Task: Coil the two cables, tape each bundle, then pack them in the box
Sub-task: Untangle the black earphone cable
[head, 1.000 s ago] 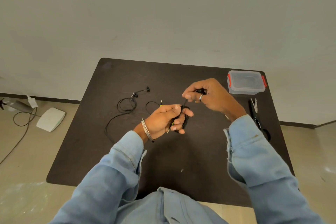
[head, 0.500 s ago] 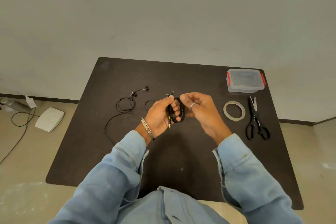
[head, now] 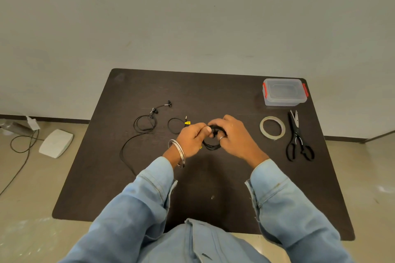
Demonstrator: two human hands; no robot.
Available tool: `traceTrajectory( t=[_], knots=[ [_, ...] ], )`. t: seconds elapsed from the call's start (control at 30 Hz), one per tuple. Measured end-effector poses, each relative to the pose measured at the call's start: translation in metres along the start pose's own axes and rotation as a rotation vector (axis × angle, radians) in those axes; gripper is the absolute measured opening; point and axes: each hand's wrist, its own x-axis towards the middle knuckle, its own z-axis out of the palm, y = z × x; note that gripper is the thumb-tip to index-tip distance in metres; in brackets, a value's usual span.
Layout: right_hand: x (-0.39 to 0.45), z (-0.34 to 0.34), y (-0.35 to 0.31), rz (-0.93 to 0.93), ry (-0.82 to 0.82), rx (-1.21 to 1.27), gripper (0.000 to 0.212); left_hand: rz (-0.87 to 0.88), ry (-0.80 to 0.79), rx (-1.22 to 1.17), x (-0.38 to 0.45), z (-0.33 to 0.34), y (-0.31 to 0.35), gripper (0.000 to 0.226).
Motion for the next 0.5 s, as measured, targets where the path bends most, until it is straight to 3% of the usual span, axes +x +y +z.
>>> traceTrajectory(
  t=[0.17, 0.37, 0.5],
  knots=[
    [-0.003, 0.004, 0.007, 0.092, 0.034, 0.126, 0.029, 0.131, 0.053, 0.230, -0.003, 0.003, 0.002, 0.020],
    [-0.009, 0.007, 0.010, 0.298, 0.060, 0.774, 0.033, 0.112, 0.204, 0.065, -0.007, 0.011, 0.002, 0.012],
    [-0.014, 0.012, 0.014, 0.350, 0.084, 1.001, 0.023, 0.079, 0.231, -0.003, -0.009, 0.016, 0.005, 0.011]
  ],
)
